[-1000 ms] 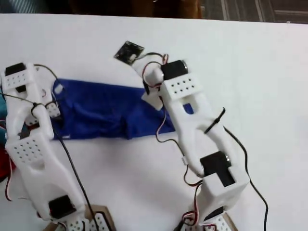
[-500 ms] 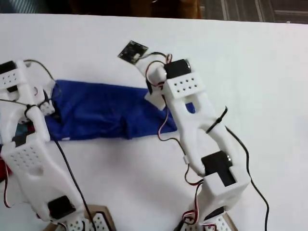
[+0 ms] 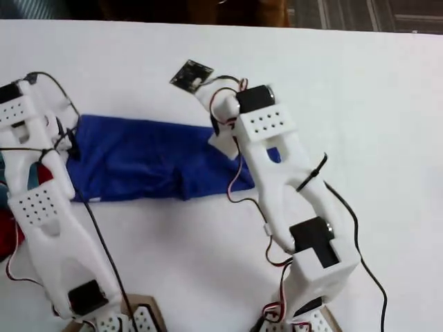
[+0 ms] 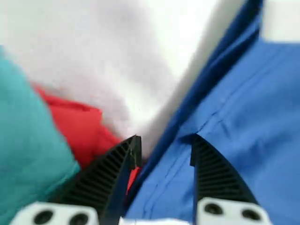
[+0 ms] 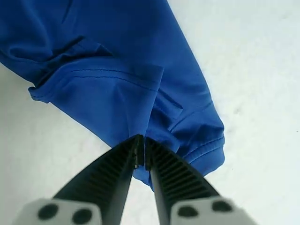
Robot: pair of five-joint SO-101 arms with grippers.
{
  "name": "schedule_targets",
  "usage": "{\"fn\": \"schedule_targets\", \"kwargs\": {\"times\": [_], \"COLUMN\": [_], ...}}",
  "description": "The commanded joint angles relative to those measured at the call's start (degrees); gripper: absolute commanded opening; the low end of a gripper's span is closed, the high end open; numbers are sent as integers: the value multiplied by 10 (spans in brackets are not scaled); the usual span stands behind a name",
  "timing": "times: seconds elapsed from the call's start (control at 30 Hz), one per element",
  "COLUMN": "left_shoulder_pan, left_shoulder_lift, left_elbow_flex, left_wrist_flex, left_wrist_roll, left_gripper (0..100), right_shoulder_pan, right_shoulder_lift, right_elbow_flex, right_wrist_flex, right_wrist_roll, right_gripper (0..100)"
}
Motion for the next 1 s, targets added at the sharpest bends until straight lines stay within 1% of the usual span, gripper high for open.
{"fn": "schedule_targets", "kwargs": {"times": [0.0, 0.23, 0.47, 0.7, 0.87, 0.97], "left_shoulder_pan": [18, 35, 49, 51, 34, 16], "left_shoulder_lift": [4, 38, 40, 16, 11, -9], "left_elbow_flex": [-36, -29, 38, 113, 113, 102], "left_wrist_flex": [10, 11, 10, 10, 10, 10], "left_wrist_roll": [-15, -14, -12, -4, 39, 44], "left_gripper": [200, 199, 192, 38, 25, 25], "right_shoulder_pan": [2, 1, 3, 4, 5, 17], "right_shoulder_lift": [-37, -37, -67, -90, -90, -91], "right_elbow_flex": [-10, -11, -10, -8, -8, -8], "right_wrist_flex": [5, 5, 2, 2, 3, 5], "right_wrist_roll": [0, 0, 0, 0, 0, 0], "right_gripper": [19, 19, 19, 19, 19, 19]}}
